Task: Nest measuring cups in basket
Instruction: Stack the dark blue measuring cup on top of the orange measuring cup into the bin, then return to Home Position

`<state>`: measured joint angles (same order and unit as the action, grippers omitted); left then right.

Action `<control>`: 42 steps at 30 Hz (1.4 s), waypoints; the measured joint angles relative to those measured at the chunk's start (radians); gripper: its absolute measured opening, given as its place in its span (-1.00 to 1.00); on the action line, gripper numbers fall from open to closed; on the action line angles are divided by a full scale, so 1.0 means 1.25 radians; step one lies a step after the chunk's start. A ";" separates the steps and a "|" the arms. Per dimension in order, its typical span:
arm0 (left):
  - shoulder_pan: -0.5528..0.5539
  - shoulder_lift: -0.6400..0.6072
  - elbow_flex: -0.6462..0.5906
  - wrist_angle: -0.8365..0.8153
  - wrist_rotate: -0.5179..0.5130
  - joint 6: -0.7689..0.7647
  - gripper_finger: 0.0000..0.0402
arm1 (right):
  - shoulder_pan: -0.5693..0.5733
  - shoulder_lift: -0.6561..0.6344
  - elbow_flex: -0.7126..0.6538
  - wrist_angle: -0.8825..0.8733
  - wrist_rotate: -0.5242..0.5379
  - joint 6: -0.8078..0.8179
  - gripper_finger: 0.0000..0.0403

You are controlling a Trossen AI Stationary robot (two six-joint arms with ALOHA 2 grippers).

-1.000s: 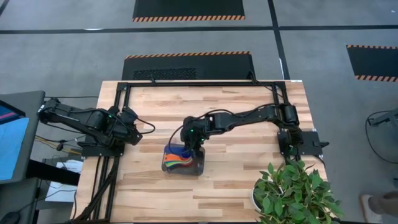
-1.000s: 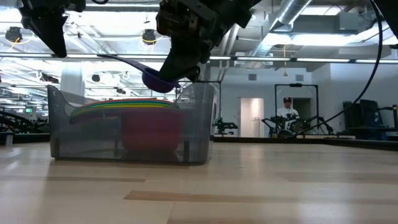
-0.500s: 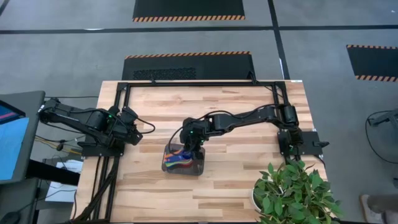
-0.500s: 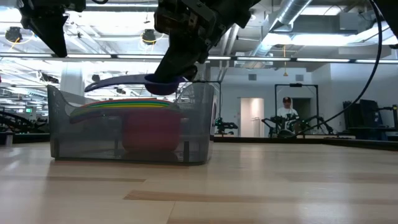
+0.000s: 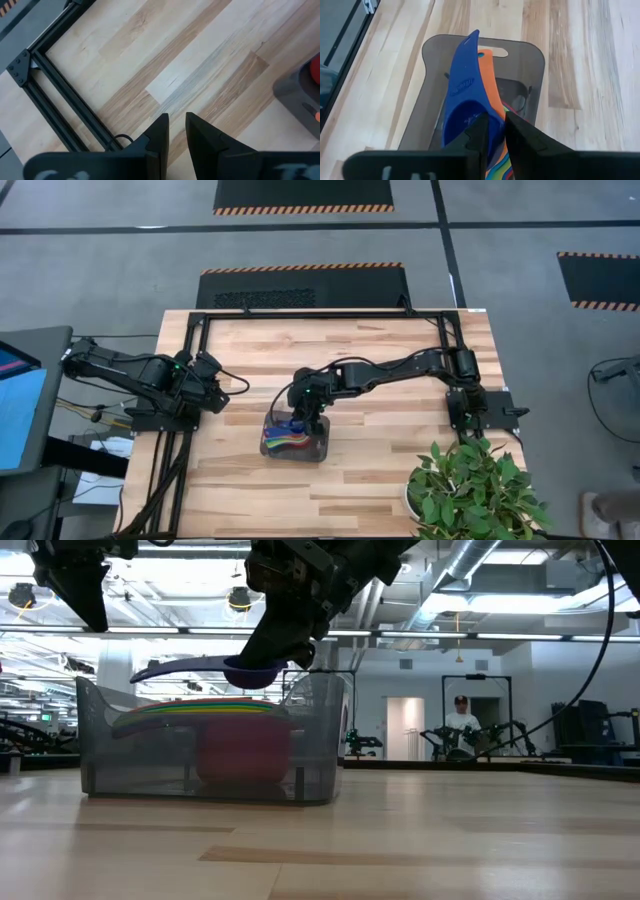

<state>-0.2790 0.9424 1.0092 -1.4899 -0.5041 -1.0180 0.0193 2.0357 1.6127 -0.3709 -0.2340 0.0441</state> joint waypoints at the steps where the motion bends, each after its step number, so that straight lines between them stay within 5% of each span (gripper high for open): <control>1: 0.000 0.000 0.000 0.000 0.000 0.000 -0.73 | 0.000 0.000 0.000 -0.001 0.000 0.001 -0.57; 8: 0.000 0.000 0.000 0.000 0.000 0.000 -0.73 | 0.000 0.000 0.000 -0.001 0.000 0.015 -0.54; 23: 0.000 0.000 0.000 0.000 0.000 0.000 -0.73 | -0.006 0.000 0.000 0.025 0.000 0.045 -0.11; 30: 0.000 0.000 0.000 -0.001 0.007 0.017 -0.73 | -0.045 -0.003 0.050 0.042 -0.004 0.283 -0.16; 36: 0.000 0.000 0.000 0.000 0.044 0.038 -0.73 | -0.085 -0.006 0.164 -0.085 -0.161 0.483 -0.22; 42: 0.000 0.000 0.000 0.000 0.044 0.037 -0.73 | -0.081 -0.024 0.208 -0.137 -0.199 0.411 -0.24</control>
<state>-0.2790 0.9424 1.0088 -1.4902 -0.4496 -0.9714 -0.0814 2.0056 1.8722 -0.5419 -0.4834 0.5572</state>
